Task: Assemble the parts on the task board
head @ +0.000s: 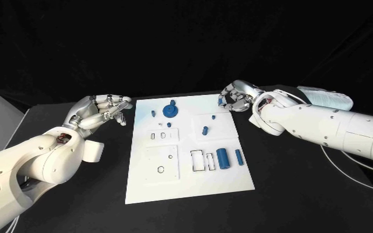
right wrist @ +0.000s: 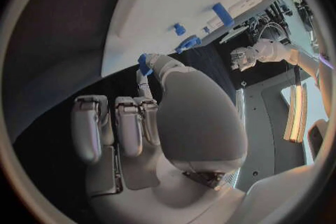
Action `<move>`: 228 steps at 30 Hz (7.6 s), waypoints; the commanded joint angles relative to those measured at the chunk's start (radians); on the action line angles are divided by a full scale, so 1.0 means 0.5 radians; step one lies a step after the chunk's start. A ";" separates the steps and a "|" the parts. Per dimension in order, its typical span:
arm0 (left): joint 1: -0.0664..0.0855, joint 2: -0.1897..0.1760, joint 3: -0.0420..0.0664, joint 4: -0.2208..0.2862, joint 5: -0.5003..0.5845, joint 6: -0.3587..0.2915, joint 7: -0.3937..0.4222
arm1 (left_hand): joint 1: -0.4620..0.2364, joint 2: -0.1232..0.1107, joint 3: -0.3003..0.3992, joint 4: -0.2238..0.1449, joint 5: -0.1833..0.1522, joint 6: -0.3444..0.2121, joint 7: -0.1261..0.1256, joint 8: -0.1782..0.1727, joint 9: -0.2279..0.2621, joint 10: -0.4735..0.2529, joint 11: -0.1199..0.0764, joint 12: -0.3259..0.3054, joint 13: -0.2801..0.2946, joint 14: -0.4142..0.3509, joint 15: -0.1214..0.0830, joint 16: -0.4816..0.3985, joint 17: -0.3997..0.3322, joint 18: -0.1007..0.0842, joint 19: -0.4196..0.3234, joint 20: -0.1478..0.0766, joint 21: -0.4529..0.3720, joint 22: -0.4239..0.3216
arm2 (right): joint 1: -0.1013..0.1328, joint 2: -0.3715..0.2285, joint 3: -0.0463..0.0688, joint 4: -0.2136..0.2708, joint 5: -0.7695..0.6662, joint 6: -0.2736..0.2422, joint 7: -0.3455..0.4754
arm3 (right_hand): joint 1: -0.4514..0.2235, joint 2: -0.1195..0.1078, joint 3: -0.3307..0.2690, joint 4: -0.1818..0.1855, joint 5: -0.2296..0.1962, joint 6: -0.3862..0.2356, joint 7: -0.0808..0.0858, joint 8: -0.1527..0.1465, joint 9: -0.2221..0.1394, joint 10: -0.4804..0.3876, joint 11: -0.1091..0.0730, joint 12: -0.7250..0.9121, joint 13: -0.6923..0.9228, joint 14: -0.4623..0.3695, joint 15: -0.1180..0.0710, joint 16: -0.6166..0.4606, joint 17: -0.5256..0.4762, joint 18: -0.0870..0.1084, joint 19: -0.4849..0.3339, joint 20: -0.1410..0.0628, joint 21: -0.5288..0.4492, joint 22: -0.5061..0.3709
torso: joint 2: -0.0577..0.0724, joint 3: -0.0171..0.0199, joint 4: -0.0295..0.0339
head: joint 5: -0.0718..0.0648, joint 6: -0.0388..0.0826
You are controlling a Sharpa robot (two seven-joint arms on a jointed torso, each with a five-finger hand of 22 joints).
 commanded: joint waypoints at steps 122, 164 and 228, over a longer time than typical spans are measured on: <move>0.001 0.103 -0.001 -0.091 -0.037 0.045 -0.082 | -0.005 -0.012 0.008 0.013 -0.011 -0.015 -0.002 -0.013 0.010 -0.015 0.000 -0.008 0.002 -0.006 0.002 -0.004 -0.005 0.012 -0.021 0.003 0.026 0.012 | -0.306 0.702 -0.038 0.361 -0.838 -0.280 -1.072 | -0.115 -0.066 0.033 0.003 -0.018 -0.038 0.006 0.018 0.005 0.208 0.001 0.009 0.527 0.208 0.009 0.008 0.527 -0.023 0.141 -0.001 -0.010 0.346 | -0.066 -0.0551 -0.042 | 0.212 -0.150; 0.001 0.116 -0.001 -0.105 -0.188 0.029 -0.196 | -0.075 -0.042 -0.051 0.047 -0.012 -0.099 0.018 -0.059 0.001 0.036 0.006 0.046 0.032 0.009 0.008 0.014 -0.004 0.012 -0.032 0.010 0.050 0.022 | -0.307 0.598 -0.038 0.481 -0.844 -0.385 -0.998 | -0.180 -0.143 -0.253 0.088 -0.265 -0.233 0.070 -0.079 -0.049 0.191 0.063 -0.007 0.512 0.208 0.067 0.008 0.527 -0.021 0.138 0.056 -0.022 0.340 | -0.071 -0.0513 -0.048 | 0.224 -0.157; 0.343 0.904 -0.197 -0.834 -1.737 1.107 -1.653 | -0.780 0.126 -0.235 0.064 -0.013 -0.261 -0.138 0.815 0.485 0.036 -0.142 2.267 1.832 0.697 -0.108 1.388 1.546 -0.158 0.479 -0.078 0.956 1.173 | 0.111 0.089 0.028 0.442 0.424 -0.185 -0.421 | 0.008 -0.064 -0.291 0.151 -0.015 -0.190 0.062 -0.030 -0.036 0.184 0.053 -0.013 0.507 0.207 0.058 0.006 0.522 -0.016 0.130 0.048 -0.041 0.327 | -0.180 0.0156 -0.094 | 0.307 -0.225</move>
